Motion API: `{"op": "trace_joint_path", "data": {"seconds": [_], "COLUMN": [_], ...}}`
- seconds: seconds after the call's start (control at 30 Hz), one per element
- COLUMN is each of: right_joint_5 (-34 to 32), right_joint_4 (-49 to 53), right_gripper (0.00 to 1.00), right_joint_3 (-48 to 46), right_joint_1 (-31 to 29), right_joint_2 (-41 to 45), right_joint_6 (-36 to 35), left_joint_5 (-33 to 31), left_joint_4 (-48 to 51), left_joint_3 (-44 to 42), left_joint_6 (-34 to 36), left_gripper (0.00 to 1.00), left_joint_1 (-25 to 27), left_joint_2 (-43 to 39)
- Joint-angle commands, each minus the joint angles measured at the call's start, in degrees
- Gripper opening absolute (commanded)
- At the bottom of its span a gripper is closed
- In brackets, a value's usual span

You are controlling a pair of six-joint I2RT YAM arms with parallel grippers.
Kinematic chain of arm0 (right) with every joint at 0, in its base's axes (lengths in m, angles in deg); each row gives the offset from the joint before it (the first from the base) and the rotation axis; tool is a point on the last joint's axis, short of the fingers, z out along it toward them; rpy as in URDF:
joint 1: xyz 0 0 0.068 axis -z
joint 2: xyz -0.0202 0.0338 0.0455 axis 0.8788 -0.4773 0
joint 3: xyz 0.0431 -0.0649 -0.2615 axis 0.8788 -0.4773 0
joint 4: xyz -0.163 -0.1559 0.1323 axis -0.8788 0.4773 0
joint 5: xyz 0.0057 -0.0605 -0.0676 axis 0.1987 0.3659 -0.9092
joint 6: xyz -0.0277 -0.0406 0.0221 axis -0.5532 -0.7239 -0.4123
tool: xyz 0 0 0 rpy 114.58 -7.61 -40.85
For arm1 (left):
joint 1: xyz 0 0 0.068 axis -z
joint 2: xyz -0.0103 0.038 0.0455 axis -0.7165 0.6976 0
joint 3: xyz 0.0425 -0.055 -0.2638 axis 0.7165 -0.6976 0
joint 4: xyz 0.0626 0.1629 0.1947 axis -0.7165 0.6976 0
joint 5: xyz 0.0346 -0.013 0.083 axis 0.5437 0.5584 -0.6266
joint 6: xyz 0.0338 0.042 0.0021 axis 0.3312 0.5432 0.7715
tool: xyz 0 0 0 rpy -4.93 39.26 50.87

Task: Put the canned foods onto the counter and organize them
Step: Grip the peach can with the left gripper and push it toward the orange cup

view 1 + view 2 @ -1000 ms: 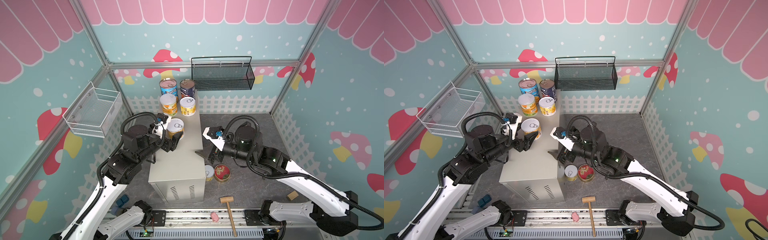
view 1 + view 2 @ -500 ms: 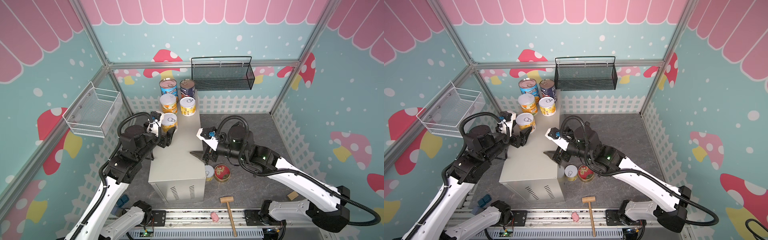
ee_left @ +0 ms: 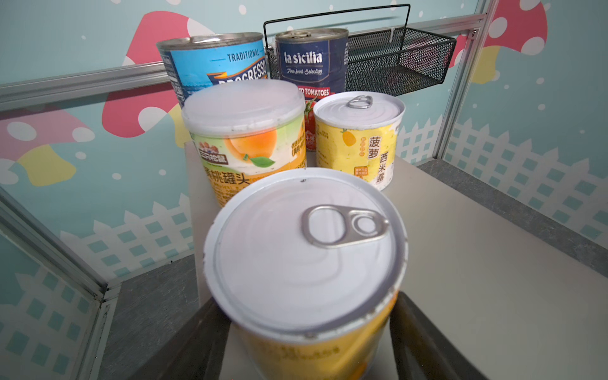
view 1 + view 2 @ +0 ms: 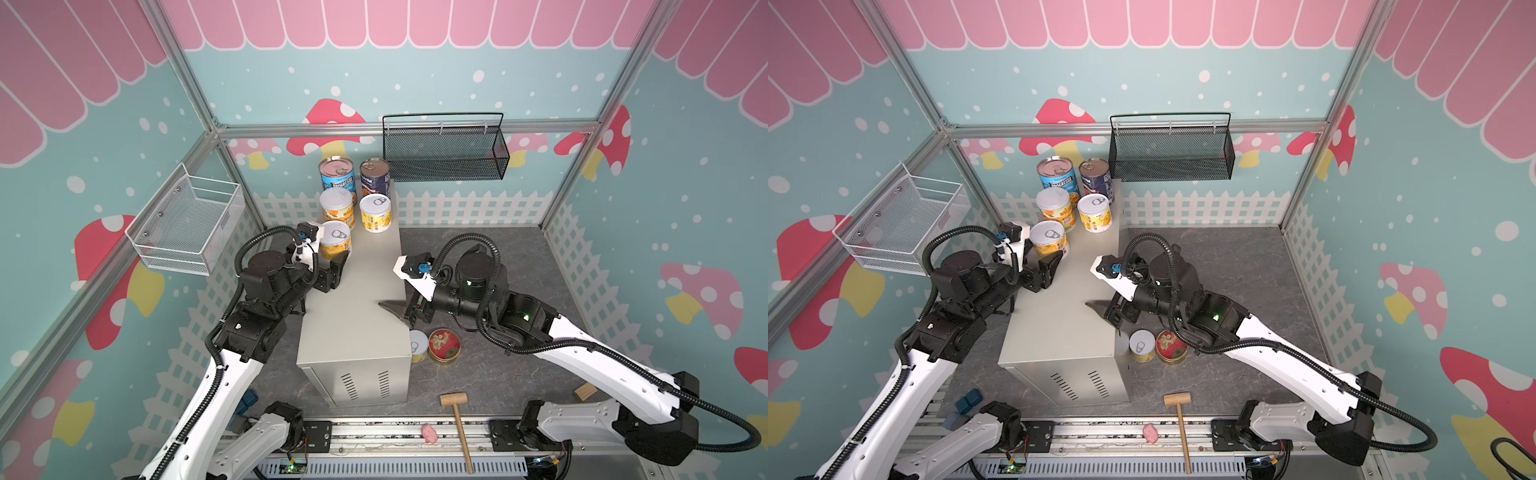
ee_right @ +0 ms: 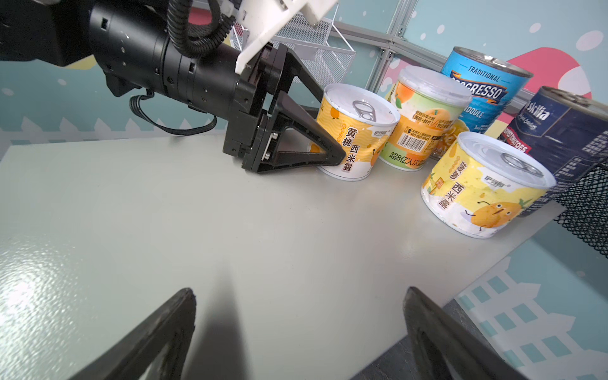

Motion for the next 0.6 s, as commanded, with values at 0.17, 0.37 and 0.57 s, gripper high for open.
{"op": "trace_joint_path", "data": {"seconds": [0.17, 0.37, 0.57], "right_joint_5": [0.5, 0.2, 0.3], "right_joint_4": [-0.4, -0.3, -0.1], "right_gripper": [0.99, 0.99, 0.99], "right_joint_3": [-0.5, -0.5, 0.2], "right_joint_1": [-0.1, -0.1, -0.2], "right_joint_2": [-0.8, -0.9, -1.1], "right_joint_6": [-0.1, 0.0, -0.2], "left_joint_5": [5.8, 7.6, 8.4], "left_joint_4": [-1.8, -2.7, -3.7], "left_joint_3": [0.4, 0.6, 1.7], "left_joint_6": [-0.7, -1.8, -2.2], "left_gripper": [0.86, 0.85, 0.84], "left_joint_1": [-1.7, -3.3, -3.7], "left_joint_2": [1.1, 2.0, 3.7]}}
